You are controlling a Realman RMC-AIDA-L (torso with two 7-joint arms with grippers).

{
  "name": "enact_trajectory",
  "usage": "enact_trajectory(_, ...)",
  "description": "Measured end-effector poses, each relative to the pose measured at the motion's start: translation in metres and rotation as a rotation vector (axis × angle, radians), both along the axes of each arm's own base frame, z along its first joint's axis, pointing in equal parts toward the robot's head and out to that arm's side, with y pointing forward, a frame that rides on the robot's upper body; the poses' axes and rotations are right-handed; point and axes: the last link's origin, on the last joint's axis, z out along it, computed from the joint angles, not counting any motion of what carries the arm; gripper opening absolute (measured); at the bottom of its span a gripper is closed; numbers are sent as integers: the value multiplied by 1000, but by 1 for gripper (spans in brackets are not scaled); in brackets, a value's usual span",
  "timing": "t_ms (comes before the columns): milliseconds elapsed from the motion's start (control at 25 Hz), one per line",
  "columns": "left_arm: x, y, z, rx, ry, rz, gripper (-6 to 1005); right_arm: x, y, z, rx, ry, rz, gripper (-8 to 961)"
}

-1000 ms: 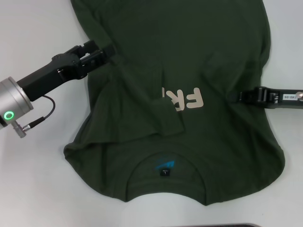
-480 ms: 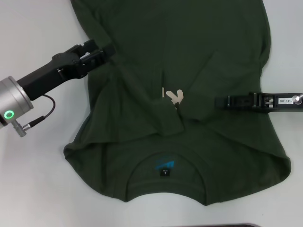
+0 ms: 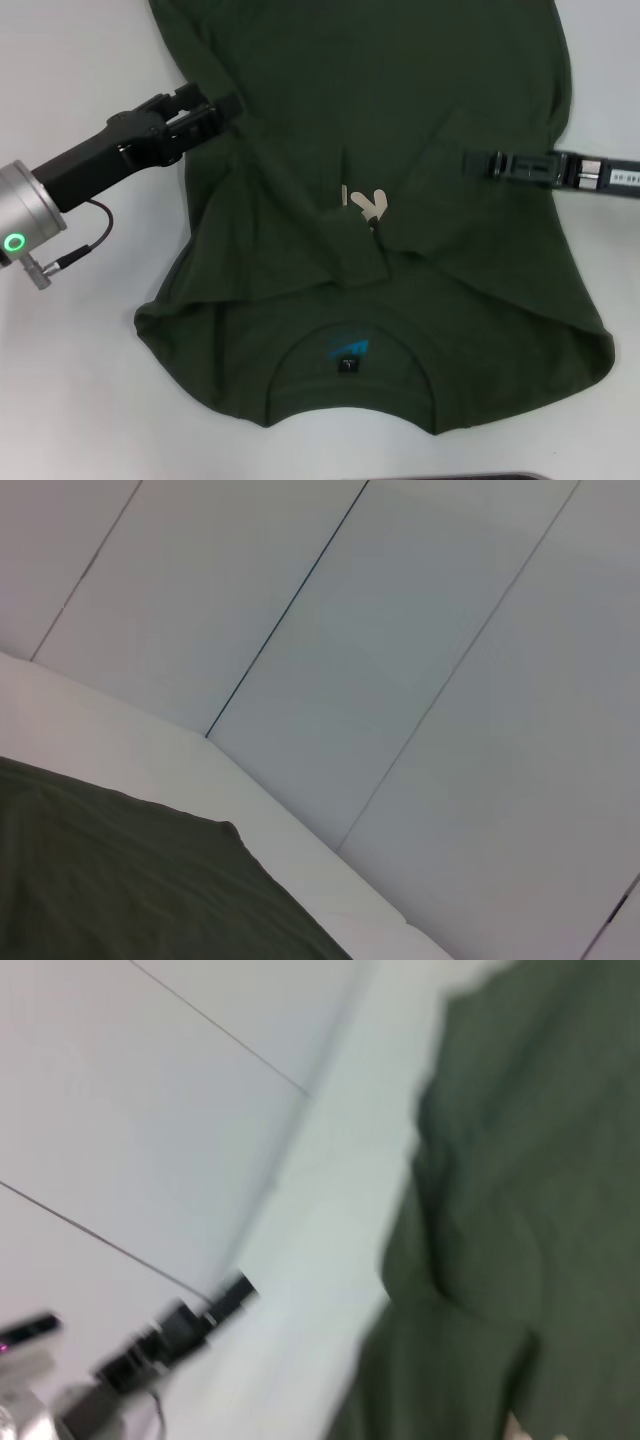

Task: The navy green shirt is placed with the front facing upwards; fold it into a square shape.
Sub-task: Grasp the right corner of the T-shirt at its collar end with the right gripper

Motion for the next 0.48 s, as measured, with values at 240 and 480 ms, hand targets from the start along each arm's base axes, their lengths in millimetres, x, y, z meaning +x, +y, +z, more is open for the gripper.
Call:
enact_trajectory(240, -4, -8, 12, -8, -12, -37, 823, -4, -7, 3, 3, 27, 71, 728)
enact_trajectory(480, -15, -25, 27, -14, -26, -69, 823, 18, -28, 36, -89, 33, -6, 731)
